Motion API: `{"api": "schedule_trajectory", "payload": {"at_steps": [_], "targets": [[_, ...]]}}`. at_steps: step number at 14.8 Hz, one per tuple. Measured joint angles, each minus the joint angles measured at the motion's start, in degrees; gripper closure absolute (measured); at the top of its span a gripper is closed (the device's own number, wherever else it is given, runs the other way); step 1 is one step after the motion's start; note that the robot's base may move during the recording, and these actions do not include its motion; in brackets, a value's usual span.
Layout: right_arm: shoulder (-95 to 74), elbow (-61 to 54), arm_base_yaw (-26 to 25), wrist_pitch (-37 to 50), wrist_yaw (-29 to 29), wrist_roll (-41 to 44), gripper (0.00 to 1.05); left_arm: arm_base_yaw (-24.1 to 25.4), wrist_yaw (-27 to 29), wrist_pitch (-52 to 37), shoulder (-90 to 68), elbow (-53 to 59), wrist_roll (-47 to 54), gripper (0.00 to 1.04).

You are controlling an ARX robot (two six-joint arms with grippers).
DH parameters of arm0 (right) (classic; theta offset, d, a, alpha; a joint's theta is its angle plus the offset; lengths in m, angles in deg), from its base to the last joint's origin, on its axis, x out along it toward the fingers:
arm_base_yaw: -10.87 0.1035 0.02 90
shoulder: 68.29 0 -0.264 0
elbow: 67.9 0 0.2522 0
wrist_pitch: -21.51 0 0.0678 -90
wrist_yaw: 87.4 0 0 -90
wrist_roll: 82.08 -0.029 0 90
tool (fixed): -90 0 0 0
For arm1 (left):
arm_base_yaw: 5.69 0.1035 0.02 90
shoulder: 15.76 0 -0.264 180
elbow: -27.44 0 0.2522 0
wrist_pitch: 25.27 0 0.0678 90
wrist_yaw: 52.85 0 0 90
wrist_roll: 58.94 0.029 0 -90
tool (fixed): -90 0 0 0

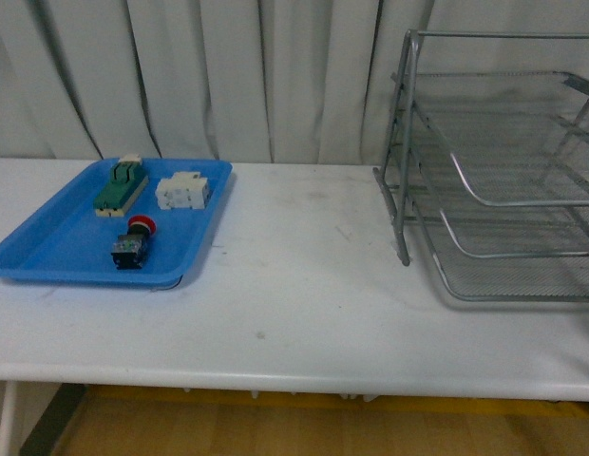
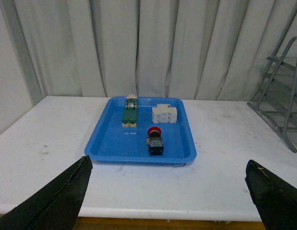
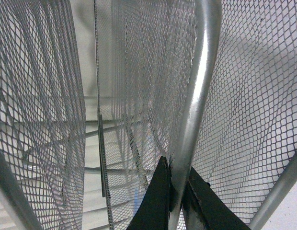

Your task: Place button on rack with both arms

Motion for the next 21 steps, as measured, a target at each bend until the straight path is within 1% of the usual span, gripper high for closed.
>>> {"api": "schedule_trajectory", "payload": {"at_steps": [2, 9, 11, 13, 15, 16, 17, 18, 19, 20, 21], "targets": [[1.36, -2.84, -0.02, 0.5, 0.07, 0.0, 1.0, 0.0, 0.02, 0.0, 0.0, 0.0, 0.0, 0.07], [8.37, -20.41, -2.73, 1.99, 4.15, 0.31, 1.0, 0.0, 0.02, 0.02, 0.0, 0.0, 0.0, 0.07], [8.52, -22.99, -3.56, 2.64, 5.14, 1.2, 0.99, 0.0, 0.0, 0.0, 0.0, 0.0, 0.0, 0.07], [9.53, -24.59, -4.52, 1.29, 5.81, 5.31, 0.69, 0.0, 0.02, 0.0, 0.0, 0.0, 0.0, 0.07], [10.67, -26.73, -4.59, 0.79, 5.9, 6.8, 0.43, 0.0, 0.0, 0.0, 0.0, 0.0, 0.0, 0.07], [11.02, -27.63, -4.59, 0.44, 5.99, 7.37, 0.32, 0.0, 0.0, 0.02, 0.0, 0.0, 0.0, 0.07], [12.28, -29.57, -4.59, -0.04, 5.99, 7.96, 0.17, 0.0, 0.02, 0.02, 0.0, 0.0, 0.0, 0.07], [15.04, -31.52, -5.01, -0.24, 6.36, 8.68, 0.05, 0.0, 0.0, 0.0, 0.0, 0.0, 0.0, 0.07], [20.09, -33.99, -6.08, -0.15, 7.5, 9.77, 0.07, 0.0, 0.0, 0.0, 0.0, 0.0, 0.0, 0.07], [27.71, -37.09, -8.11, -0.15, 9.94, 11.23, 0.06, 0.0, 0.02, 0.0, 0.0, 0.0, 0.0, 0.07], [36.76, -39.58, -11.19, -0.96, 12.92, 12.79, 0.06, 0.0, 0.0, 0.0, 0.0, 0.0, 0.0, 0.07]]}}
